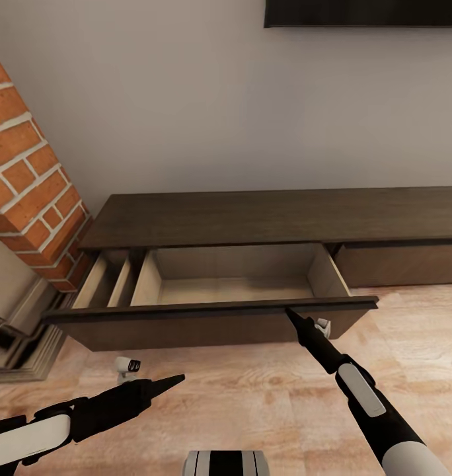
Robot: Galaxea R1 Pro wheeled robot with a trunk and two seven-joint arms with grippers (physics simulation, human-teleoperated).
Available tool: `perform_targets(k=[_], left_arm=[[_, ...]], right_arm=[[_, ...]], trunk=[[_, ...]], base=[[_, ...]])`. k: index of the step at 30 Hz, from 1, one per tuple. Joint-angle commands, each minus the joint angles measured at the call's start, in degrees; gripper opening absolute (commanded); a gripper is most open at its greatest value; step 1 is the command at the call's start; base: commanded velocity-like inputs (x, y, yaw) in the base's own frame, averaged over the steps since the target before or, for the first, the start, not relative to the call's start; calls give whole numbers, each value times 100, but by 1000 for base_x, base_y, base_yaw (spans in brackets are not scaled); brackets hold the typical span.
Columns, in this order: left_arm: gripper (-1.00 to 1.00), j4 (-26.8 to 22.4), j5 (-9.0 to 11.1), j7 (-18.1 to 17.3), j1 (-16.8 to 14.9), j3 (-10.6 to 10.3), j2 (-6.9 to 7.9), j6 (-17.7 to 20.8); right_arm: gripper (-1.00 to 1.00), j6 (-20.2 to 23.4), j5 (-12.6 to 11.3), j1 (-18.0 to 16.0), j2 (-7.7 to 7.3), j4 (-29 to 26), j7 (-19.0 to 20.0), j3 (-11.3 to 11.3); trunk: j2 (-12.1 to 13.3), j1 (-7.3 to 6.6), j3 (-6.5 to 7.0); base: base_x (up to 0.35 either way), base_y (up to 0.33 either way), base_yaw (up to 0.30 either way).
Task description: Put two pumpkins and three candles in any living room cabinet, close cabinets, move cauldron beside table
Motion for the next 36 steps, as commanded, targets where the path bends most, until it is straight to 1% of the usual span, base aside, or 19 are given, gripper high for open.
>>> perform_targets(k=[1, 4, 13, 17, 19, 36], left_arm=[[100, -2, 34, -16, -19, -38, 0, -49], [100, -4, 34, -17, -19, -38, -1, -49], [100, -2, 34, -17, -19, -38, 1, -49], [100, 0, 38, -12, -19, -38, -1, -49], [100, -1, 41, -9, -19, -38, -1, -49], [100, 2, 42, -8, -19, -38, 1, -49]], right_arm=[[-100, 27, 1, 0, -4, 244, 47, 34], [-100, 25, 1, 0, -4, 244, 48, 34], [-100, 26, 7, 0, -4, 244, 43, 32], [-100, 20, 127, 0, -4, 244, 40, 33], [-100, 19, 148, 0, -4, 246, 39, 33], [-100, 54, 166, 0, -4, 248, 22, 34]], trunk=[[-2, -3, -5], [-2, -3, -5], [-2, -3, -5], [-2, -3, -5], [-2, -3, -5], [-2, -3, -5]], base=[[-267, 0, 0], [-123, 0, 0], [-8, 0, 0], [0, 0, 0], [0, 0, 0], [0, 0, 0]])
